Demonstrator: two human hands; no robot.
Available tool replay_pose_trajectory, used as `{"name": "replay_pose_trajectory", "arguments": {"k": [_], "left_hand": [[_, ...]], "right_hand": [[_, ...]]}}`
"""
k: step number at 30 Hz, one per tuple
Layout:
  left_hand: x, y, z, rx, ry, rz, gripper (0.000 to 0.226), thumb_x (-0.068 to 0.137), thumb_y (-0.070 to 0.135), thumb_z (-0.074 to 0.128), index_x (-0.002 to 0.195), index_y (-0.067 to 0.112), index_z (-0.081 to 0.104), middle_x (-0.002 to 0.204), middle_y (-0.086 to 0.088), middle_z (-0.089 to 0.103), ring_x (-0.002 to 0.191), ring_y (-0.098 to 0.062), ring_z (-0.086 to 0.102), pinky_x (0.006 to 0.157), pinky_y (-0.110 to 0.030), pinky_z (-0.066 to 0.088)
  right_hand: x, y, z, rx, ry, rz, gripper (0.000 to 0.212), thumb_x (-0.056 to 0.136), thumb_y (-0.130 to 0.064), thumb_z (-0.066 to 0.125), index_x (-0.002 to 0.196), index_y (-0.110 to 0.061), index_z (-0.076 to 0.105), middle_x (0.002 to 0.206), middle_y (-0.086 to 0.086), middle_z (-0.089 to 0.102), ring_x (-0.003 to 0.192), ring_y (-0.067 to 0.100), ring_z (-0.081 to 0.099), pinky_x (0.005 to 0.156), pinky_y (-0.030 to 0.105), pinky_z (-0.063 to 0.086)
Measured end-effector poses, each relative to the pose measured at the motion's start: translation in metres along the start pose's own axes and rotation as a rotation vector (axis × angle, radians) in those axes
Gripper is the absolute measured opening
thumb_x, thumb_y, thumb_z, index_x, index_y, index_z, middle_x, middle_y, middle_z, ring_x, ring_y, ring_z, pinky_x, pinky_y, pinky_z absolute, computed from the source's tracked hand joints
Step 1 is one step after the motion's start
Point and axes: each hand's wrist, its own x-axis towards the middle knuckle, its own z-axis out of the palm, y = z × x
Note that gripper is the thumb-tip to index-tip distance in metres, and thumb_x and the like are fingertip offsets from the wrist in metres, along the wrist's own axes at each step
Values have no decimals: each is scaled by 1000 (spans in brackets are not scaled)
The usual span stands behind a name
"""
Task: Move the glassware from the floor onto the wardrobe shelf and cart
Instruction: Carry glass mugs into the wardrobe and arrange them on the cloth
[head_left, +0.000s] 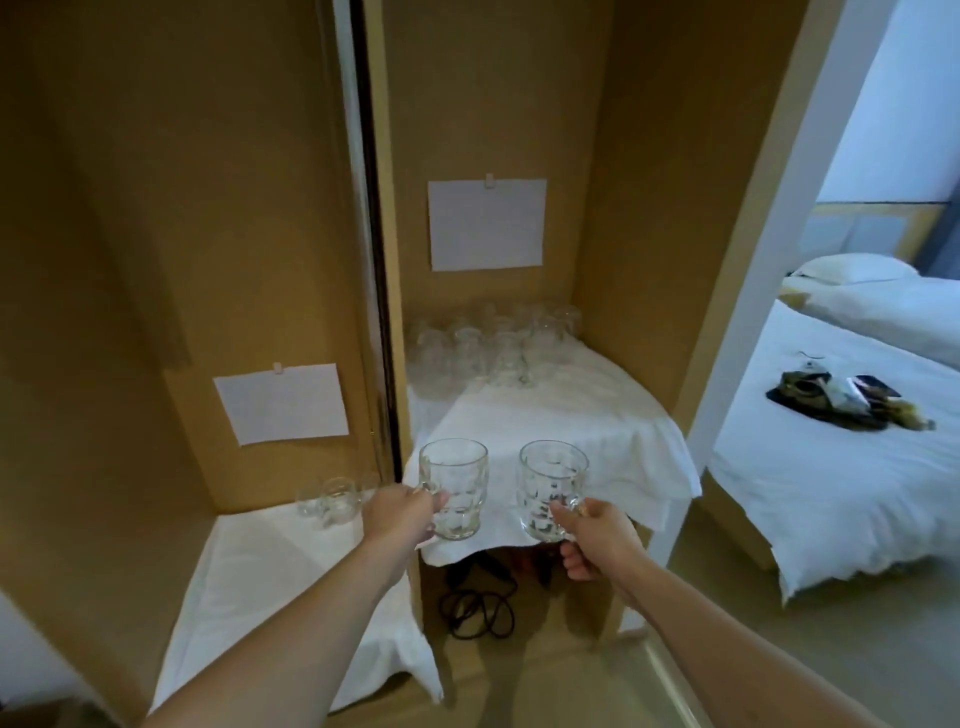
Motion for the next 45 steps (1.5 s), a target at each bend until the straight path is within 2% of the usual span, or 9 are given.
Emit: {"name": "replay_pose_trajectory", "arguments": {"k": [11, 18, 25, 30, 34, 37, 41, 43, 45], "left_hand": [[44, 30, 108, 84, -25, 46, 40, 81, 33, 78, 91, -5, 68, 92, -12, 70, 86, -31, 72, 85, -47, 60], [135, 62, 160, 99, -23, 89, 37, 82, 38, 76, 81, 3, 65, 87, -8, 68, 82, -26, 69, 80, -43, 60], [205, 69, 185, 204, 54, 180, 44, 84, 32, 78, 62, 14, 44, 65, -1, 53, 69, -26, 54, 62, -32, 38], [254, 74, 184, 161, -296, 29, 53, 65, 54, 88, 63, 19, 49, 65, -2, 62, 69, -22, 66, 73, -35, 57], [276, 87, 170, 120, -568, -108, 69, 57, 70, 79, 89, 10, 71, 94, -11, 74, 88, -21, 73, 86, -36, 61], [294, 92, 162, -53, -533, -241, 77, 79, 79, 55, 102, 6, 70, 99, -19, 73, 93, -33, 71, 78, -44, 62], [304, 94, 170, -29, -417, -181, 16, 98, 18, 60, 105, 6, 66, 100, -17, 72, 83, -28, 68, 88, -43, 55], [299, 94, 180, 55, -462, -90, 33, 87, -4, 58, 116, 11, 67, 106, -17, 74, 92, -27, 70, 84, -39, 55], [292, 99, 186, 53, -549, -16, 41, 88, 6, 62, 126, 22, 64, 113, -14, 73, 101, -29, 70, 85, -44, 56]], "right_hand": [[76, -11, -58, 93, 133, 91, 70, 92, -58, 61, 146, -16, 45, 85, 14, 72, 69, 23, 71, 61, 33, 61], [158, -38, -63, 152, 162, 142, 52, 98, -59, 46, 123, -15, 58, 93, 16, 72, 84, 29, 72, 76, 41, 63], [248, -58, -52, 267, 177, 180, 43, 104, -41, 46, 100, -2, 62, 95, 21, 69, 85, 32, 69, 82, 43, 61], [273, -64, -60, 204, 17, 142, 43, 102, -41, 50, 107, -1, 64, 97, 22, 75, 91, 37, 73, 81, 44, 59], [283, -62, -86, 39, -163, 80, 51, 91, -53, 64, 107, -4, 67, 100, 16, 76, 94, 34, 74, 82, 44, 58], [295, -60, -113, 4, -302, 52, 52, 83, -43, 72, 112, 0, 68, 109, 19, 73, 101, 35, 71, 93, 51, 56], [321, -58, -142, 35, -450, 147, 46, 86, -9, 76, 116, 19, 56, 116, 30, 68, 110, 42, 67, 95, 51, 55], [331, -62, -150, 2, -537, 165, 40, 85, 3, 71, 116, 21, 53, 118, 33, 65, 114, 42, 65, 97, 46, 54], [338, -66, -155, -74, -543, 173, 43, 80, 9, 71, 115, 24, 52, 118, 35, 64, 113, 40, 66, 100, 47, 53]]}}
